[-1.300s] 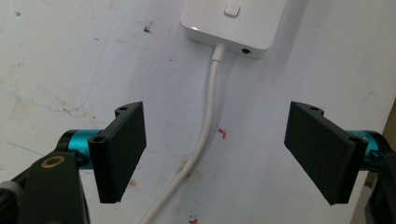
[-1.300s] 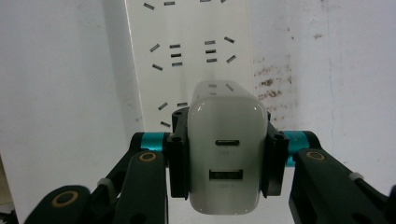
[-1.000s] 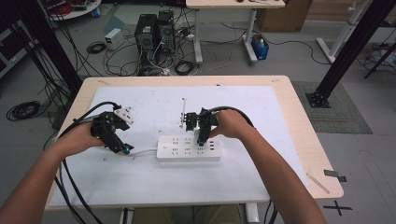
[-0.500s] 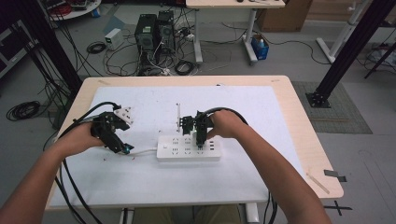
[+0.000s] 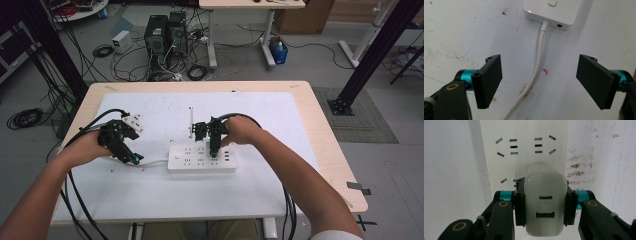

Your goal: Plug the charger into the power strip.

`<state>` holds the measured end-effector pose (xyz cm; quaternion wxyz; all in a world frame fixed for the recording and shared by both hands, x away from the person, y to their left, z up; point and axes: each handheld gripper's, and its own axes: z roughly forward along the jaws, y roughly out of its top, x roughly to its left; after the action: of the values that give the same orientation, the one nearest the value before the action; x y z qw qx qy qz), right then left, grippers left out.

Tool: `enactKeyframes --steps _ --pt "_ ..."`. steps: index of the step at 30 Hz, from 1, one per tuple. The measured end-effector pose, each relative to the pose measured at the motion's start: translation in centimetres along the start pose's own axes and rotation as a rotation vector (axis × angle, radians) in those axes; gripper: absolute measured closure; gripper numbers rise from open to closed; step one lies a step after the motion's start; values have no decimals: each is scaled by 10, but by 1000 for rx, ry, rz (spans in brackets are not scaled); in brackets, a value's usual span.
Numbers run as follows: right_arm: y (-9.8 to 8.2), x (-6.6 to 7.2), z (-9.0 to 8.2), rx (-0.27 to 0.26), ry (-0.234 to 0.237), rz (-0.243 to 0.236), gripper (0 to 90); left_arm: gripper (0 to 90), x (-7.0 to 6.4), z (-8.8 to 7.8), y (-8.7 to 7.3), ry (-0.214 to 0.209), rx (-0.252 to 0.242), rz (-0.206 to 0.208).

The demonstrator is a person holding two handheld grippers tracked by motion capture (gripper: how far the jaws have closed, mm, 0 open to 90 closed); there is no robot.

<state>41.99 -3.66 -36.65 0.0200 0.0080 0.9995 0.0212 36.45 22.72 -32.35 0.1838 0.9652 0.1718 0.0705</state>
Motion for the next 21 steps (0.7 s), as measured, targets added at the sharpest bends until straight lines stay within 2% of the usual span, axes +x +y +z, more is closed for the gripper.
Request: enactKeyframes --steps 6,8,10,11,13,14,16,18,21 --pt "2 9 1 13 -59 -28 630 210 -1 -1 -3 2 -16 -12" --pt "2 10 1 15 -63 -28 631 210 -2 -1 -3 3 -24 -14" --pt "2 10 1 17 -59 -25 631 210 -1 -2 -3 1 -23 -14" --pt "0 3 1 6 -18 -5 630 210 -1 -2 -4 5 -26 -15" --pt "0 -2 3 0 9 -1 630 210 -1 -2 -4 8 -31 -19" --pt "-2 -3 3 -2 30 20 630 210 -1 -3 -4 9 -26 -13" --pt "-2 -5 3 -7 37 15 630 210 -1 -2 -5 8 -18 -8" --pt "-2 -5 4 -14 33 3 629 210 -1 0 -5 6 -29 -29" --pt "-4 -4 3 -17 29 1 625 210 1 1 -3 5 -22 -16"
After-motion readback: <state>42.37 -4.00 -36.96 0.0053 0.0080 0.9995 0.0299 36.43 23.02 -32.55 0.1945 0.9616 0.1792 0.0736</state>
